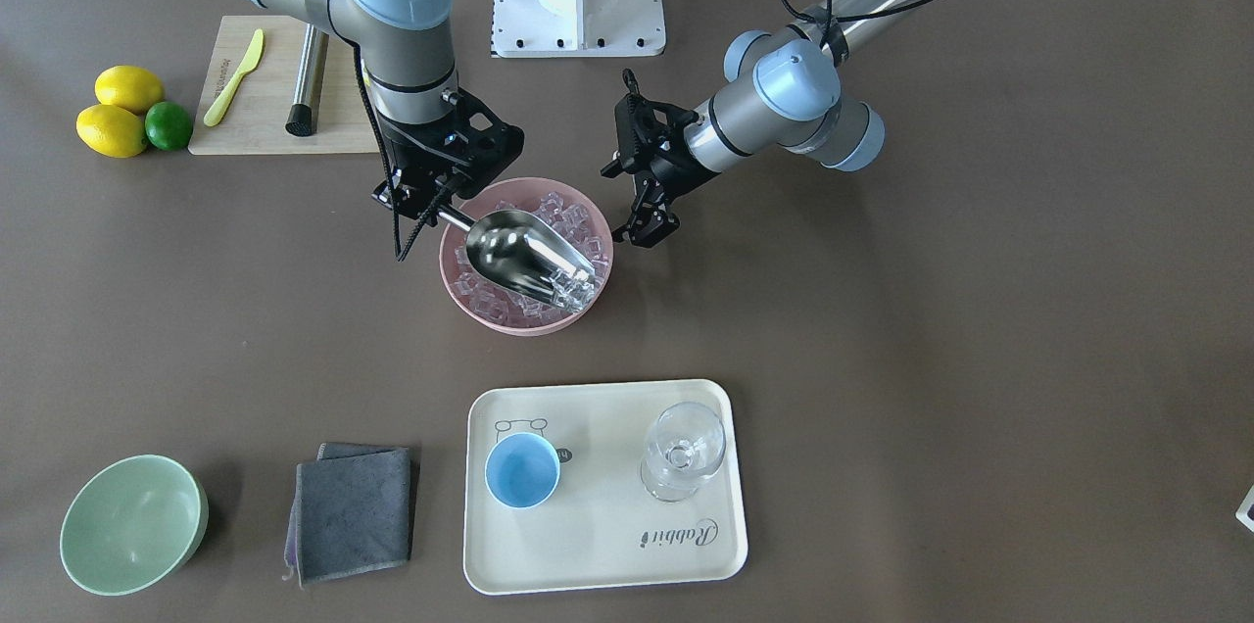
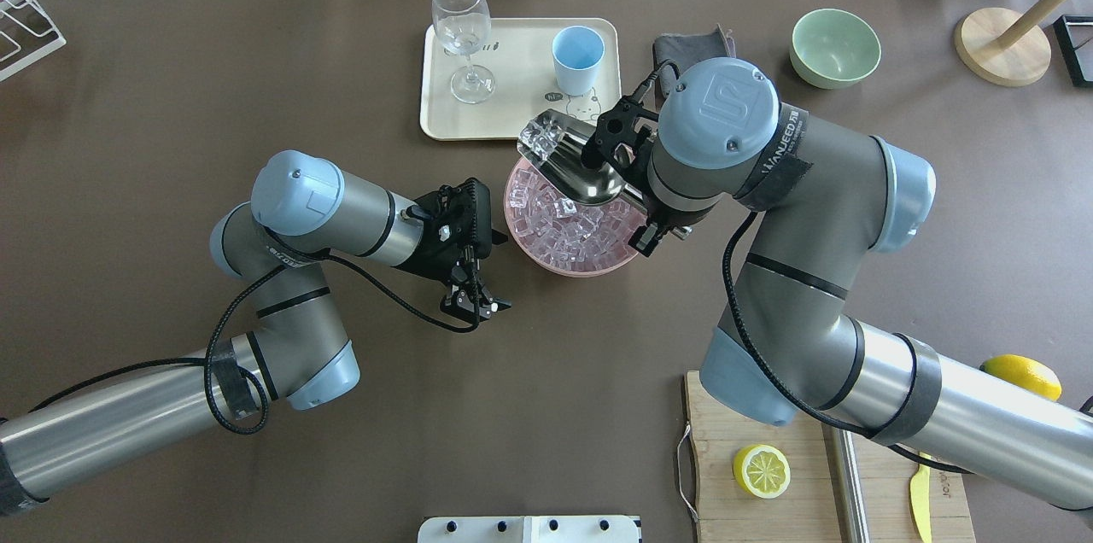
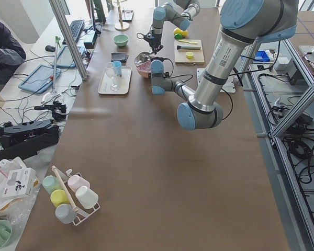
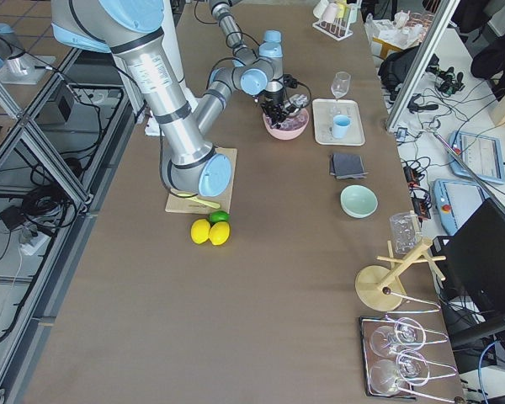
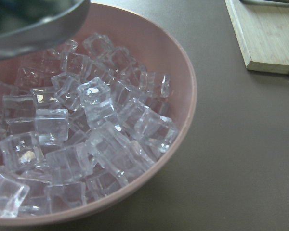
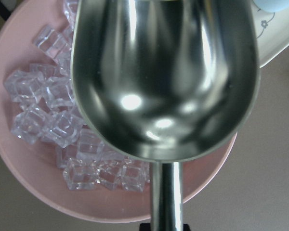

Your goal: Put ice in cup with scoop

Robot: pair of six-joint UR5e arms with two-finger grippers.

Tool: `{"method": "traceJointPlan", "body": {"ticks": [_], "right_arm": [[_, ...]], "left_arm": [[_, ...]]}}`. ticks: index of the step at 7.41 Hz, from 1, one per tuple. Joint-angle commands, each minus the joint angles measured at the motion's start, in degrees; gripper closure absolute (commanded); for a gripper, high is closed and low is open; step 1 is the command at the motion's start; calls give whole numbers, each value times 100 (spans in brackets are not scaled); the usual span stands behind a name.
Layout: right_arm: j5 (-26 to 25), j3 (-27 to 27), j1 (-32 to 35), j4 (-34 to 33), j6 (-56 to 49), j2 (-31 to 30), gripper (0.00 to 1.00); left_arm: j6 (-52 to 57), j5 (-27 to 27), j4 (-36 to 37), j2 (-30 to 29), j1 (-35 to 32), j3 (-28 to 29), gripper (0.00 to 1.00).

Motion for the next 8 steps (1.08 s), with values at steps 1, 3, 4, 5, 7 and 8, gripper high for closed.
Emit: {"method": "traceJointPlan", "body": {"ticks": [1, 3, 4, 5, 7, 8], "right_arm": [[-64, 381, 202, 789, 446, -393, 100], [6, 199, 580, 1133, 641, -456, 100], [180, -3, 722, 1178, 650, -473, 100], [478, -222, 914, 1126, 676, -412, 100], [1583, -775, 1608, 470, 571, -54, 100], [1945, -1205, 1846, 266, 553, 253, 100]], "left_arm": [[5, -19, 44, 9, -8, -9, 1], [-12, -54, 332, 131, -34, -279, 1], [-12, -46, 656, 341, -61, -681, 1], [-4, -46, 999, 569, -139, -1068, 1], [-4, -46, 1789, 1061, -280, -1921, 1], [-4, -37, 2132, 1342, -385, -2342, 1]]}}
